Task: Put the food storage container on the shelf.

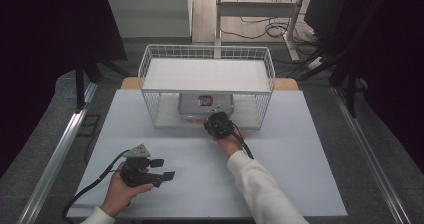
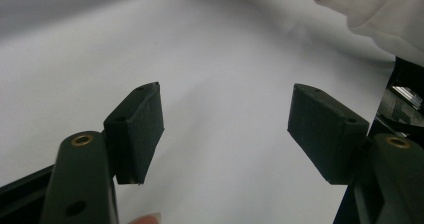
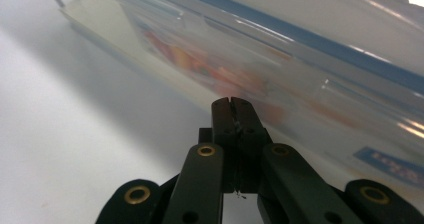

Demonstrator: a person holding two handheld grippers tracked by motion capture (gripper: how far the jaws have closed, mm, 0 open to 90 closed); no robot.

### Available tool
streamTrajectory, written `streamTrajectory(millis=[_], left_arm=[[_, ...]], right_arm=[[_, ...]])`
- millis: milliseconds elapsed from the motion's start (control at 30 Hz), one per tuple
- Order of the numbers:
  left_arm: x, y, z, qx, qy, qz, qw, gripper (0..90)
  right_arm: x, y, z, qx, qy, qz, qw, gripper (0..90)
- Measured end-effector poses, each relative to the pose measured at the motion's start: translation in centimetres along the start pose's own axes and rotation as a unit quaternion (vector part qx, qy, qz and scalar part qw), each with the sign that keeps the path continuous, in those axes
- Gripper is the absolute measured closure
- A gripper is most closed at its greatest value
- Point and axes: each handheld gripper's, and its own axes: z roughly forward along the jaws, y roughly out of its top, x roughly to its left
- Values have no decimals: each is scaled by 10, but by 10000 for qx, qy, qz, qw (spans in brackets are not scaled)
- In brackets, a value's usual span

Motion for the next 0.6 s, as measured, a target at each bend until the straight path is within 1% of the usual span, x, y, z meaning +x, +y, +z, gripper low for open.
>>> streamTrajectory(millis=[33, 67, 100, 133, 167, 200, 267, 300, 400, 433, 467, 500, 567, 600], left_arm=[[0, 0, 0, -7, 18, 7, 10000, 296], [0, 0, 0, -7, 18, 7, 10000, 295], [0, 0, -1, -6, 23, 18, 10000, 295], [0, 0, -1, -1, 44, 31, 10000, 295], [0, -1, -1, 5, 62, 39, 10000, 295], [-1, 0, -2, 3, 67, 35, 10000, 295], [-1, 0, -3, -39, 71, 17, 10000, 294], [-1, 0, -4, -47, 73, 9, 10000, 295], [-1, 0, -5, -64, 131, 2, 9999, 295], [-1, 0, -4, -67, 131, -7, 9999, 295], [-1, 0, -4, -67, 131, -7, 9999, 295], [0, 1, -3, -82, 140, -38, 9999, 295], [0, 2, -3, -88, 151, -52, 9998, 295], [0, 2, -2, -120, 160, -93, 9998, 295]], right_arm=[[2, -2, -7, 9, 47, -60, 10000, 892], [2, -2, -7, 9, 47, -60, 10000, 892], [4, -4, -14, -3, 80, -125, 9999, 891], [8, -12, -33, -9, 137, -224, 9997, 891], [8, -12, -33, -9, 137, -224, 9997, 891], [9, -17, -43, -27, 174, -231, 9996, 891], [12, -29, -64, -38, 206, -304, 9993, 891], [13, -43, -84, -28, 270, -351, 9990, 891], [10, -66, -111, -185, 485, -402, 9978, 891], [8, -74, -119, -218, 536, -412, 9975, 892], [8, -74, -119, -218, 536, -412, 9975, 892], [3, -85, -130, -215, 623, -342, 9972, 891], [-1, -90, -141, -255, 626, -352, 9971, 891], [-1, -90, -141, -255, 626, -352, 9971, 891]])
